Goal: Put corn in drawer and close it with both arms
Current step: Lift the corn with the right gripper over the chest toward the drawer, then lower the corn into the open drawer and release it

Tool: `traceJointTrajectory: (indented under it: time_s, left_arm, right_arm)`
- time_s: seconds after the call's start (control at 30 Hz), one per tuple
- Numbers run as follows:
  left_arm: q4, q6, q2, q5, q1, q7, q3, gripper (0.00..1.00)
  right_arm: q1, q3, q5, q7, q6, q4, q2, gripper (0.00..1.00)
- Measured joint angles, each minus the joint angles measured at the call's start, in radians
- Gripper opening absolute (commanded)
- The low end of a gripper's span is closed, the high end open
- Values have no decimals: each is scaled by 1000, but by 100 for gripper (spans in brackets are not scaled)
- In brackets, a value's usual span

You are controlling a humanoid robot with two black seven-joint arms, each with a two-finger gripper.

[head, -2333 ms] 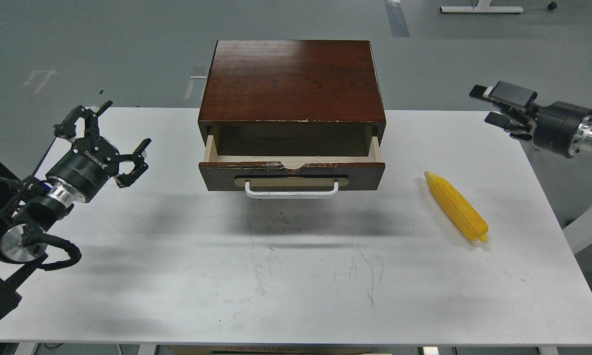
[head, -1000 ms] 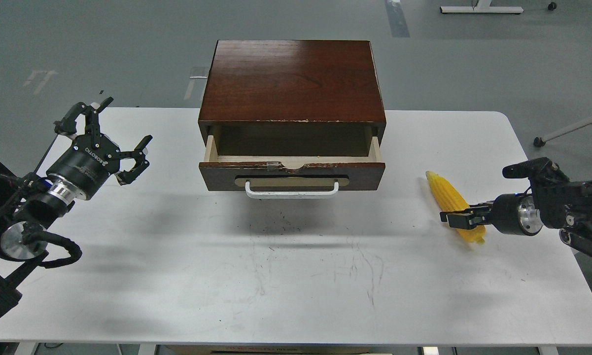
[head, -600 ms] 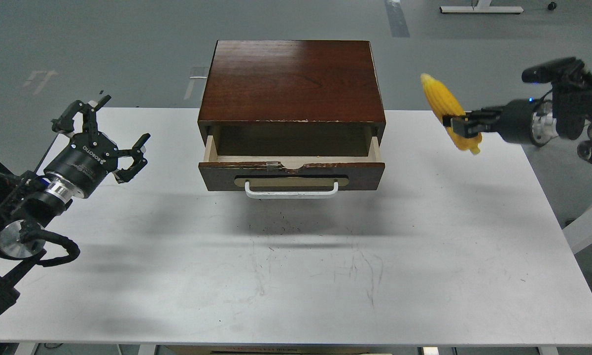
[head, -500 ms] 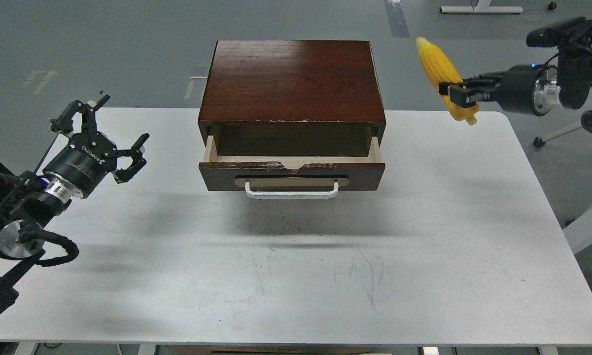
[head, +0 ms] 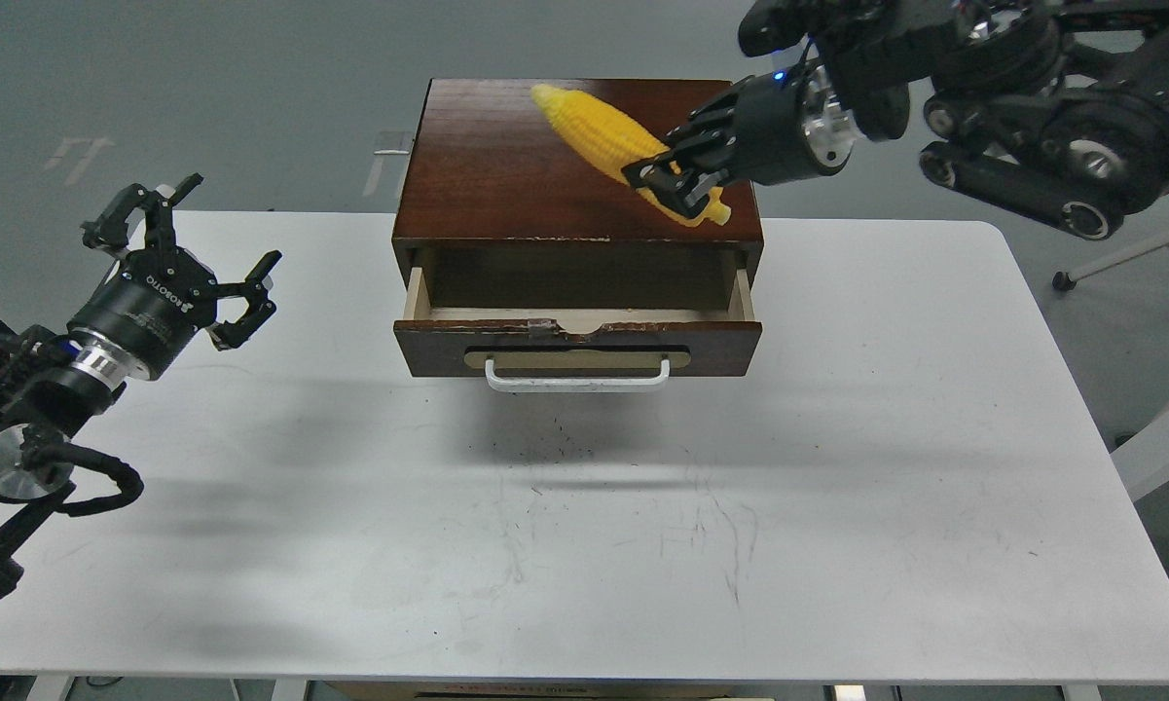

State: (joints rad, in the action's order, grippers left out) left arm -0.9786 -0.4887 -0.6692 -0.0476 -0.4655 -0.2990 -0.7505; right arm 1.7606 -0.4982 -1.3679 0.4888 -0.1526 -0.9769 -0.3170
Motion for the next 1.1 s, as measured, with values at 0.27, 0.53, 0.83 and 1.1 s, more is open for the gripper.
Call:
traceJointTrajectory:
  time_s: [0.27,0.53,0.83,1.1]
  left_arm:
    - [0,0,-7,0,-1,0,0,99]
    - [0,0,-13,0,-1,0,0,99]
    - [-1,0,-33,-1,-1,0,2,99]
    - [-2,0,-33,-1,0,0,3,99]
  right_arm:
    - [88,-121,-145,0,121,-37,120,4]
    - [104,-226,-211,0,233,-49,179,4]
    - [70,-249,-211,0,240,-25,188,59]
    - [69,-249,-202,0,240,-30,184,80]
